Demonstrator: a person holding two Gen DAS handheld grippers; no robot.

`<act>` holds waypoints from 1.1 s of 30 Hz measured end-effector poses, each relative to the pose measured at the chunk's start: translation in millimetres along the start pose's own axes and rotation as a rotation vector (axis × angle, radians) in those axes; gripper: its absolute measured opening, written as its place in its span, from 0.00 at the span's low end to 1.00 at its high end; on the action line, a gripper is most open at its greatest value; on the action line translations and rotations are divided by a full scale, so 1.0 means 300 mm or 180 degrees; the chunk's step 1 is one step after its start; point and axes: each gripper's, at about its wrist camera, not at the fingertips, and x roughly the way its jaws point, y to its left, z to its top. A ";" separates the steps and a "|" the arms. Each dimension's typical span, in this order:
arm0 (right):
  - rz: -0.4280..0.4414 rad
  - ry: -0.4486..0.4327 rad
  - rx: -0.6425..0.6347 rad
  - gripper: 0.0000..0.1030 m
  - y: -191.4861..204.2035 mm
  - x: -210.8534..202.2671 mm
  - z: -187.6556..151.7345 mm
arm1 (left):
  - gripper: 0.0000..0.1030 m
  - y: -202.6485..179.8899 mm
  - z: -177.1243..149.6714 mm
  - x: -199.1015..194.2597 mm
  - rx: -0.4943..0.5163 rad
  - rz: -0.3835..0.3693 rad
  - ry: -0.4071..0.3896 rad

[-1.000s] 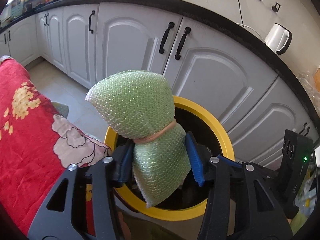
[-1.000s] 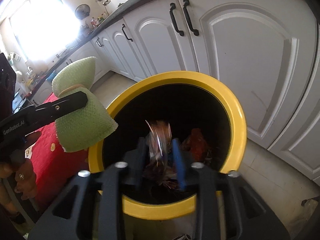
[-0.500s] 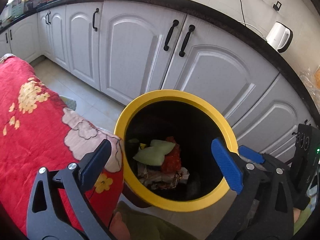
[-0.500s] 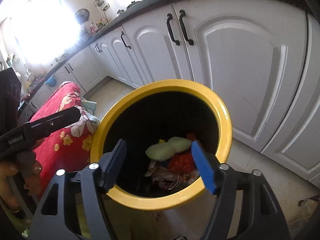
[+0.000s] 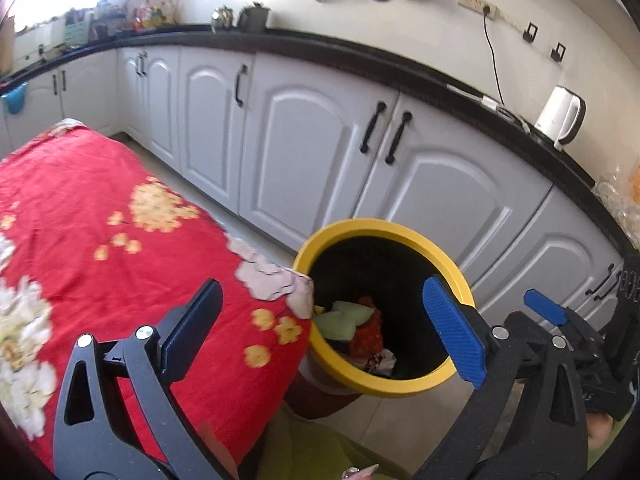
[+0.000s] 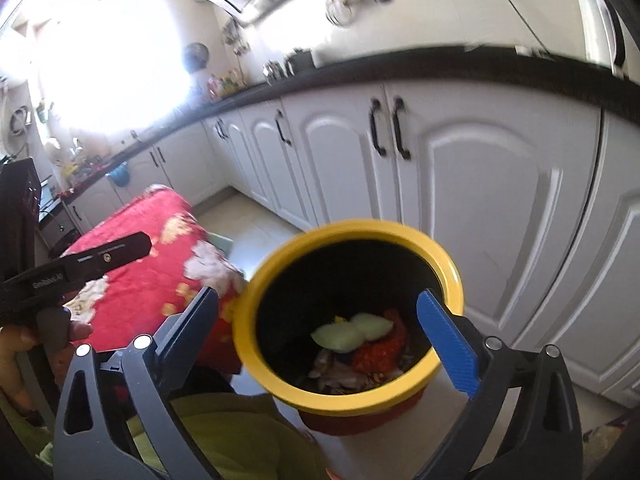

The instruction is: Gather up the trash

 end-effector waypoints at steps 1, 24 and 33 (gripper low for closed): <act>0.0004 -0.0062 -0.0032 0.94 0.023 -0.020 0.004 | 0.89 0.006 -0.004 -0.023 -0.0002 0.0018 -0.0044; -0.0059 -0.1039 -0.0553 0.94 0.305 -0.282 -0.138 | 0.89 0.095 -0.224 -0.495 0.0096 0.0741 -0.1058; -0.0084 -0.1039 -0.0637 0.94 0.333 -0.270 -0.156 | 0.89 0.082 -0.258 -0.504 0.0127 0.0669 -0.1080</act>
